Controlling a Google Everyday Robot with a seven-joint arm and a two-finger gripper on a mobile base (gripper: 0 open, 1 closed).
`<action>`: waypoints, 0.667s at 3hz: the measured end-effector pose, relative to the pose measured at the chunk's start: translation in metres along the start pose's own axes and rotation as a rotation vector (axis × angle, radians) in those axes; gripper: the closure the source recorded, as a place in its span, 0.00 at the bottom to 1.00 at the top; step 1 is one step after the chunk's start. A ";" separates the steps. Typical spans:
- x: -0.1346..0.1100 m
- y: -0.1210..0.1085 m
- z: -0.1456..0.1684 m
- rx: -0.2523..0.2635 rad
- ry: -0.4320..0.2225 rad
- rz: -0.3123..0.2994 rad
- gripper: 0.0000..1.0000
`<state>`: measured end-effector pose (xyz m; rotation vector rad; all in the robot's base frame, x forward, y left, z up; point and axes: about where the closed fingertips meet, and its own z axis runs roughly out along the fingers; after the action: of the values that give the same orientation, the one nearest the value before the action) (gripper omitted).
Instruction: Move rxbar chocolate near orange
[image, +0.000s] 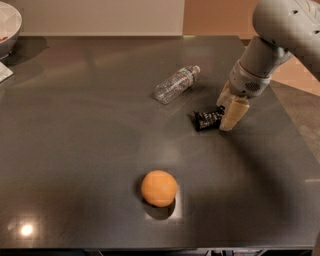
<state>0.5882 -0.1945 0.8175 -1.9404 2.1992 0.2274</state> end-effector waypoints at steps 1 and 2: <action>-0.002 0.000 -0.009 0.000 0.000 0.000 0.85; -0.003 0.000 -0.009 0.000 0.000 0.000 1.00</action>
Offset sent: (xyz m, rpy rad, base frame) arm -0.0190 0.0213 0.0448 0.0370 -0.0018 0.0183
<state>0.5881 -0.1943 0.8269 -1.9403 2.1990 0.2277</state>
